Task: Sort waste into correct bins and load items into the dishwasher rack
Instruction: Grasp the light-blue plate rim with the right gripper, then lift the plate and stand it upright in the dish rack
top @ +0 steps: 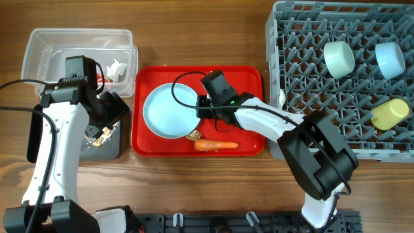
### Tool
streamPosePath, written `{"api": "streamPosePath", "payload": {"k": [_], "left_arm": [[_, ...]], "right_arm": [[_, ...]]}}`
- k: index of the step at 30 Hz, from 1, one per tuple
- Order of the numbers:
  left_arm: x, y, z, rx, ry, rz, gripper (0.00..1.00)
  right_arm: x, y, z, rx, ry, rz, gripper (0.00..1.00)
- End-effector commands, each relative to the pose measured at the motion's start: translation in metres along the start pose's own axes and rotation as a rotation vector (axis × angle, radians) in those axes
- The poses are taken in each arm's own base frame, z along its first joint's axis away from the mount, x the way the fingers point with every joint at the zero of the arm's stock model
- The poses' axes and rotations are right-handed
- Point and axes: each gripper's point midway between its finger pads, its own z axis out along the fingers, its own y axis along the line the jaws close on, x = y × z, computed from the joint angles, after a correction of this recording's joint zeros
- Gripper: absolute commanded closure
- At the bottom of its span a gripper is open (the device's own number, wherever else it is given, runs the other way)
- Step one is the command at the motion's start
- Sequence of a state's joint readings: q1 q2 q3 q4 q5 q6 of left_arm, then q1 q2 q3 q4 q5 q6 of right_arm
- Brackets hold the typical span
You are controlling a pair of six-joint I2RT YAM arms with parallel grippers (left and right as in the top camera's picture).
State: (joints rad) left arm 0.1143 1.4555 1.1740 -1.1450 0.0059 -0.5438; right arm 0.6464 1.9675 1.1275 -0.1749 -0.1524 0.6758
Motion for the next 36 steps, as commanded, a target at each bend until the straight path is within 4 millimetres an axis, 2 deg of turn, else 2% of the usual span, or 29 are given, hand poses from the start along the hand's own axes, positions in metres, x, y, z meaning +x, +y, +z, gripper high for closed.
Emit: {"api": "streamPosePath", "payload": {"k": [1, 4, 6, 9, 11, 13, 16, 17, 18, 20, 22, 23, 26, 31, 33, 36], "left_arm": [[-0.002, 0.0, -0.005, 0.009, -0.016, -0.018, 0.21], [-0.002, 0.0, -0.005, 0.009, -0.017, -0.017, 0.21], [-0.002, 0.0, -0.005, 0.009, -0.017, -0.018, 0.21], [-0.002, 0.0, -0.005, 0.009, -0.017, -0.017, 0.21], [-0.002, 0.0, -0.005, 0.009, -0.017, -0.018, 0.21], [-0.002, 0.0, -0.005, 0.01, -0.019, -0.018, 0.21], [-0.003, 0.0, -0.005, 0.011, -0.02, -0.018, 0.21], [-0.003, 0.0, -0.005, 0.012, -0.021, -0.018, 0.2], [-0.003, -0.001, -0.005, 0.012, -0.022, -0.017, 0.2], [-0.004, -0.001, -0.005, 0.014, -0.024, -0.017, 0.2], [-0.005, -0.002, -0.005, 0.018, -0.029, -0.018, 0.2], [-0.005, -0.002, -0.005, 0.019, -0.03, -0.018, 0.2], [-0.007, -0.003, -0.005, 0.025, -0.035, -0.018, 0.2], [-0.007, -0.005, -0.005, 0.031, -0.035, -0.017, 0.2], [-0.007, -0.005, -0.005, 0.031, -0.034, -0.017, 0.2], [-0.007, -0.005, -0.005, 0.031, -0.035, -0.017, 0.2]], "right_arm": [[-0.01, -0.014, 0.003, 0.045, -0.032, 0.052, 0.96], [-0.027, -0.021, -0.008, 0.073, -0.091, 0.062, 0.96], [-0.044, -0.025, -0.022, 0.095, -0.156, 0.07, 0.96], [-0.07, -0.026, -0.052, 0.114, -0.254, 0.035, 0.96], [-0.084, -0.022, -0.082, 0.108, -0.307, -0.022, 0.96], [-0.091, -0.02, -0.101, 0.11, -0.333, -0.058, 0.96], [-0.101, -0.026, -0.147, 0.174, -0.405, -0.129, 0.96], [-0.107, -0.033, -0.167, 0.232, -0.449, -0.157, 0.96], [-0.116, -0.047, -0.198, 0.335, -0.521, -0.19, 0.96], [-0.13, -0.07, -0.242, 0.491, -0.62, -0.219, 0.96], [-0.143, -0.103, -0.293, 0.714, -0.717, -0.227, 0.96], [-0.148, -0.129, -0.326, 0.889, -0.757, -0.209, 0.96], [-0.15, -0.167, -0.367, 1.154, -0.752, -0.196, 0.96], [-0.152, -0.206, -0.386, 1.277, -0.707, -0.151, 0.96], [-0.151, -0.217, -0.388, 1.297, -0.689, -0.134, 0.96], [-0.149, -0.226, -0.379, 1.314, -0.643, -0.139, 0.96]]}}
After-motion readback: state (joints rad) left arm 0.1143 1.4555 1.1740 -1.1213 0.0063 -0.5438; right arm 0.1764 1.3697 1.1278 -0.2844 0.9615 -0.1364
